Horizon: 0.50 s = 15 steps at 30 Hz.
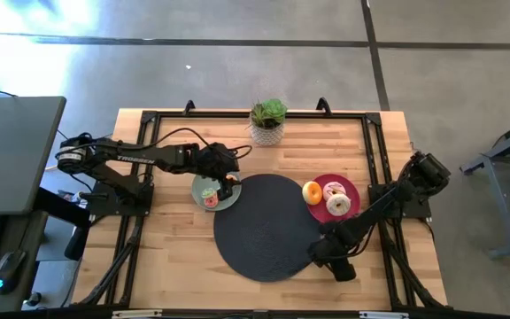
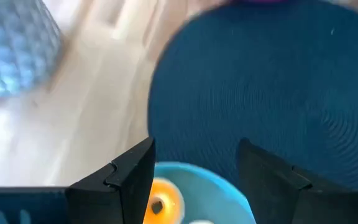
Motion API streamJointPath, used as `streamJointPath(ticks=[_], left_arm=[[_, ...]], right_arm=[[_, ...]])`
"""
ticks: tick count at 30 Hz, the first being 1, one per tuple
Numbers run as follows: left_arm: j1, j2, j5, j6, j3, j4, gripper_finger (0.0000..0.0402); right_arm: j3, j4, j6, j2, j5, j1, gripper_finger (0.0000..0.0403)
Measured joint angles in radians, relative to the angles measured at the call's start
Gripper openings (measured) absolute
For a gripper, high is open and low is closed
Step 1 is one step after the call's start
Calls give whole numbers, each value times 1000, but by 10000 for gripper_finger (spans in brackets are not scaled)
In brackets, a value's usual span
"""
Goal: Pick & Place donuts
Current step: Put the small green donut on the blue plate
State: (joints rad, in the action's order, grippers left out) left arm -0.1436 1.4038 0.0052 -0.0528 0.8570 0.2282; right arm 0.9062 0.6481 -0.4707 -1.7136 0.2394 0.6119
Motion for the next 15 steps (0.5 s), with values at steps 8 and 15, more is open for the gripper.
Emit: streamJointPath(ticks=[8, 15], left_arm=[[0, -122, -47, 80, 67, 48, 214], [0, -268, -95, 163, 177, 134, 214]], right_arm=[[-6, -22, 11, 83, 2, -70, 38], [-6, -141, 231, 219, -290, -202, 24]])
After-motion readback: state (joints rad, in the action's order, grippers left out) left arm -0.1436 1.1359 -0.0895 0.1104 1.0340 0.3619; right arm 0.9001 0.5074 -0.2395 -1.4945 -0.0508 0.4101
